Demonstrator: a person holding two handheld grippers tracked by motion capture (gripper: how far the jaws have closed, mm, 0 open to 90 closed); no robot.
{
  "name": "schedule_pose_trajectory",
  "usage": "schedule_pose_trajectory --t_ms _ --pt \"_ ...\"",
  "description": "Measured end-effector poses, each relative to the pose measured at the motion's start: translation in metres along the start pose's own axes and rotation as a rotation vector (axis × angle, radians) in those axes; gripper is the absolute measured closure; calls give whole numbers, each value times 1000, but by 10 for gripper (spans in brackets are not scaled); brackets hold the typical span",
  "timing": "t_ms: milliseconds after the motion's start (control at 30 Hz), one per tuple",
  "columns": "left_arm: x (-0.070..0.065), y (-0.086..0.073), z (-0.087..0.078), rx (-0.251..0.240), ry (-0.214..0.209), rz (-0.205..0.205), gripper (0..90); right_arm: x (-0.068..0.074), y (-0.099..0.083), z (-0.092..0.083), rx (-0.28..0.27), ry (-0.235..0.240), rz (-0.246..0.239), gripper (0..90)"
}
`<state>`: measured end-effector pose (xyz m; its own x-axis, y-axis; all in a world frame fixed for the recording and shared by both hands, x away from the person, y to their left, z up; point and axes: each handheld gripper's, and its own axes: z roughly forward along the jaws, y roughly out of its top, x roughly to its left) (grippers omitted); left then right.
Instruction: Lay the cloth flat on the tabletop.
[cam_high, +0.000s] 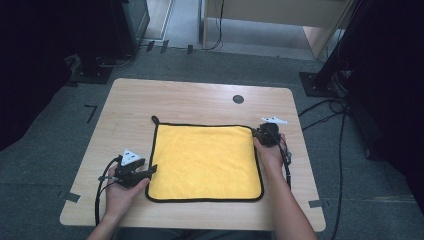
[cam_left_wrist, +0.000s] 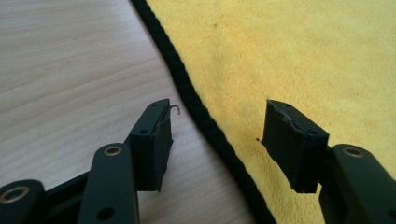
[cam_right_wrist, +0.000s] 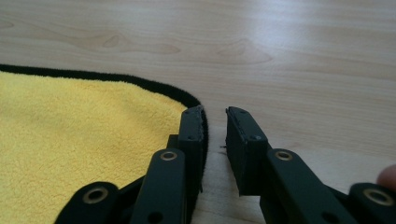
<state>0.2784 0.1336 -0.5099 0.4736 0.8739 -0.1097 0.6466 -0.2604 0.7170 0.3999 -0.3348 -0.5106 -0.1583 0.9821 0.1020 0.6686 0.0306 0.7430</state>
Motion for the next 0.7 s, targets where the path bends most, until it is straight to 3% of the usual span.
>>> schedule_pose_trajectory --t_ms 133,267,400,567,633,700 --pt "-1 -7 -5 9 21 20 386 1 8 -10 -68 21 21 628" --pt "-4 -9 -7 15 14 23 368 13 17 -14 -81 83 21 585" --pt "-7 -11 -9 28 16 42 343 35 27 -16 -94 140 -33 578" --pt "-6 -16 -20 40 -26 -6 322 67 37 -12 -96 176 -90 575" --pt "-7 -19 -23 44 -23 -1 317 73 39 -11 -99 180 -97 574" --pt "-9 -26 -30 49 -17 6 305 92 43 -6 -106 199 -120 572"
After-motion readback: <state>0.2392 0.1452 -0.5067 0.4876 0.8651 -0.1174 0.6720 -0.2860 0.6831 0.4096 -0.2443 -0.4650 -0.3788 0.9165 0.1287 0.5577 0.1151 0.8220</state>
